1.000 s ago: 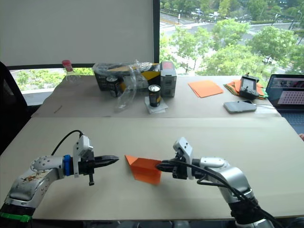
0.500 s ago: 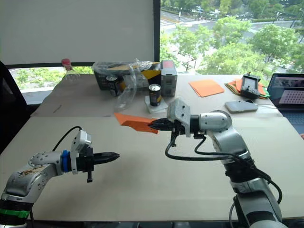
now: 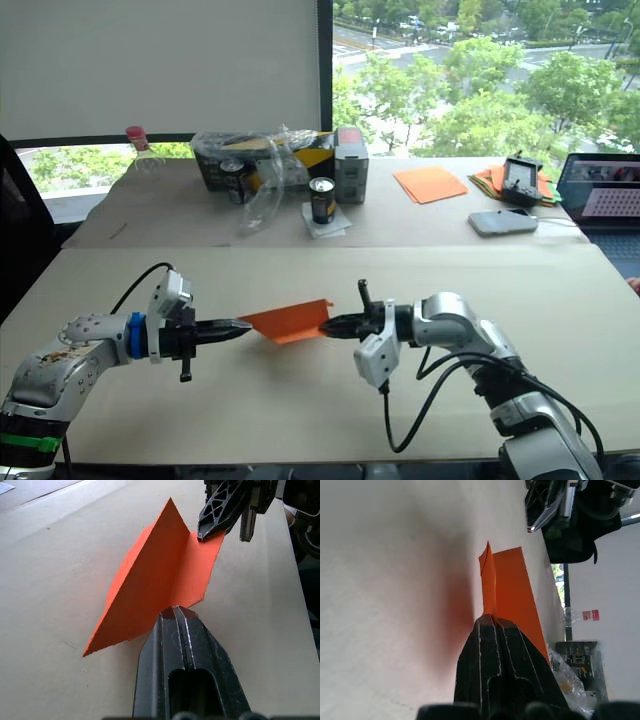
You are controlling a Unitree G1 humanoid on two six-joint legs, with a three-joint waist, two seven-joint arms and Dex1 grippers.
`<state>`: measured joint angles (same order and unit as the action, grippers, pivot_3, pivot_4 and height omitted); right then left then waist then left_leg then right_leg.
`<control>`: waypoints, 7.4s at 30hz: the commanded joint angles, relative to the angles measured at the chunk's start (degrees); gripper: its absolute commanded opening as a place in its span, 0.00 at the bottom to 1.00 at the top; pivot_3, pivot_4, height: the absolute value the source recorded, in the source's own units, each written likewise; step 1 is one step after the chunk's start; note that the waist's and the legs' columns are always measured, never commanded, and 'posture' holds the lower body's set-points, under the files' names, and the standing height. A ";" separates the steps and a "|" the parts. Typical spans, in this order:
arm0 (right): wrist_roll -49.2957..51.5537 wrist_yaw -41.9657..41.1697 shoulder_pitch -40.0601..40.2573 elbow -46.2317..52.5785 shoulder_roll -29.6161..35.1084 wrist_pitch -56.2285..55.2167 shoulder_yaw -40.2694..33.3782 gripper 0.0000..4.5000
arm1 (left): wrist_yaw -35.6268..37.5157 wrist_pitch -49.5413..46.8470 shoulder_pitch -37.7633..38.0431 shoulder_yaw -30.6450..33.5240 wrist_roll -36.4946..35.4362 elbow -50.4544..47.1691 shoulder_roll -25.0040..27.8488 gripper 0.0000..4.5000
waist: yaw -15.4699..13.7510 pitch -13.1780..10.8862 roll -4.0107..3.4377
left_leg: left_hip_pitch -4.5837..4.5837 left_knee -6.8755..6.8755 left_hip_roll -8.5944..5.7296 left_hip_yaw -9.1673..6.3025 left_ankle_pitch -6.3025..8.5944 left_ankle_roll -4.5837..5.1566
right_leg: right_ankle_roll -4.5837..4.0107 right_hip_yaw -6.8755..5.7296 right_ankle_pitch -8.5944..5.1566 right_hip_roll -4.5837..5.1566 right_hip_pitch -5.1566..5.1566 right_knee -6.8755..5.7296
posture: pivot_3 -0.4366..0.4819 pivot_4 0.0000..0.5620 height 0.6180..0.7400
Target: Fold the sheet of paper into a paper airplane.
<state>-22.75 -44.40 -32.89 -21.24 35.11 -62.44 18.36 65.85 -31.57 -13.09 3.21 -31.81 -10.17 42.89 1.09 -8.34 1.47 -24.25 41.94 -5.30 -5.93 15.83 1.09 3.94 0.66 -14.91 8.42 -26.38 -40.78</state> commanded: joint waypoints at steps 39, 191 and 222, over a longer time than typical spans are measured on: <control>23.76 -14.26 -0.86 14.95 -4.64 59.97 3.57 0.00 | -0.24 5.80 -4.90 -4.76 6.79 6.94 -2.63 0.00 | -0.23 -0.05 0.05 | -0.11 0.27 0.01 -0.05 0.05 0.07 | -0.06 -0.04 -0.12 0.02 -0.04 -0.23 | 0.48 0.27 0.43; 45.03 -19.76 0.44 21.22 -6.25 104.18 -4.23 0.46 | -2.73 11.95 -2.31 -14.62 19.47 10.77 -5.48 0.00 | -0.16 0.00 0.08 | 0.03 0.14 0.01 -0.15 0.05 0.08 | 0.02 -0.11 -0.10 0.06 0.15 -0.03 | 0.48 0.27 0.43; 22.14 -18.46 10.90 18.14 1.34 45.25 2.55 0.01 | -0.25 14.09 -6.18 -16.13 20.24 15.08 -5.57 0.00 | -0.74 0.00 0.09 | 0.05 0.22 -0.03 -0.13 0.05 0.08 | 0.04 -0.12 -0.10 0.06 0.24 -0.01 | 0.48 0.27 0.43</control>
<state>0.97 -62.36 -21.92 -2.17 35.10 -12.53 21.24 66.02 -16.95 -19.70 -12.31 -13.62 2.81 36.41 0.35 -8.34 1.55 -24.21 42.16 -5.33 -6.06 15.88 1.17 3.98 0.54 -15.01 8.48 -26.15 -40.78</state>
